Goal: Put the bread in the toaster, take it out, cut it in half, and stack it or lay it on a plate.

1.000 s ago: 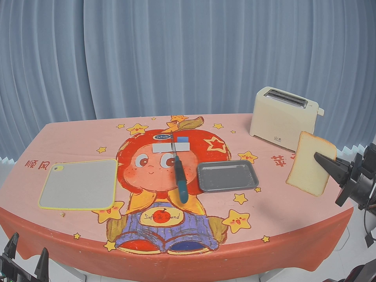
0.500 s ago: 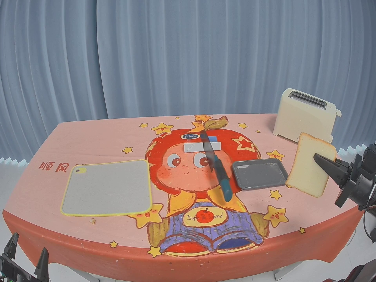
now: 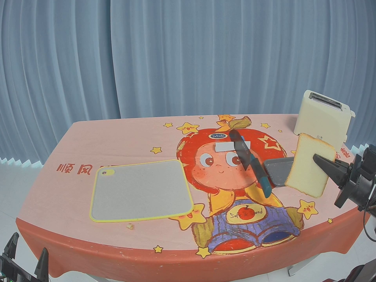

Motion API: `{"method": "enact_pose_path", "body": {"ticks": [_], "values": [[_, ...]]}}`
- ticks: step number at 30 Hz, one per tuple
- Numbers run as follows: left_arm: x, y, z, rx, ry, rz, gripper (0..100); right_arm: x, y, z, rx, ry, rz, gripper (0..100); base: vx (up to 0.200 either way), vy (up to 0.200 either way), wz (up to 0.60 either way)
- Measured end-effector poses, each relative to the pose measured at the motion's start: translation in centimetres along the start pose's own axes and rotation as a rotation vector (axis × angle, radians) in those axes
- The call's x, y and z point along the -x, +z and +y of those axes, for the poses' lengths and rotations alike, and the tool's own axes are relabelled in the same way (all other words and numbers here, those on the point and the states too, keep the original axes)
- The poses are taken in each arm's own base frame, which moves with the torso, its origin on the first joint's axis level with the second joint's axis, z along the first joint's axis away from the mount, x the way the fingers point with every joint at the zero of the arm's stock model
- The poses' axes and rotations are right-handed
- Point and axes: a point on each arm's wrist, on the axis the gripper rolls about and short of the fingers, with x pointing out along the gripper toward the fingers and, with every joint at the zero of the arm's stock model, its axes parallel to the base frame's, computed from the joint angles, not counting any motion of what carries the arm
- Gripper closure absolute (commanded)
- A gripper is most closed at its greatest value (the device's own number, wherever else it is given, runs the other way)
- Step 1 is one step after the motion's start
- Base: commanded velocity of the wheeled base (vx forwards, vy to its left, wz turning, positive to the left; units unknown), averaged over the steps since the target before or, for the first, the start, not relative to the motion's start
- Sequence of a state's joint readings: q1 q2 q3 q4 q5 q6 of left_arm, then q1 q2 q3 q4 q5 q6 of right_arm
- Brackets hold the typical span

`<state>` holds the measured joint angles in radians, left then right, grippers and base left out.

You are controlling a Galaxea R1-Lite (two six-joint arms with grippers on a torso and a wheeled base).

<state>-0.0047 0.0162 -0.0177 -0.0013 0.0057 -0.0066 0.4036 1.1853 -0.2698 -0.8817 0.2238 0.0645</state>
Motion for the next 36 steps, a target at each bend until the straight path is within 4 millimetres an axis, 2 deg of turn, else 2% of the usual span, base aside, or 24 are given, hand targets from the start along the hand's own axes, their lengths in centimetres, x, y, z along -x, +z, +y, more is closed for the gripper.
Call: {"method": "enact_pose_path", "body": {"ticks": [10, 36], "values": [[0.0, 0.0, 0.0, 0.0, 0.0, 0.0, 0, 0.0, -0.04, 0.03, 0.002, 0.001, 0.002, 100, 0.0, 0.2, 0.0], [0.0, 0.0, 0.0, -0.001, 0.0, 0.0, 0, -0.15, -0.29, 0.35, -0.004, 0.023, 0.014, 100, 0.0, 0.0, 0.0]]}}
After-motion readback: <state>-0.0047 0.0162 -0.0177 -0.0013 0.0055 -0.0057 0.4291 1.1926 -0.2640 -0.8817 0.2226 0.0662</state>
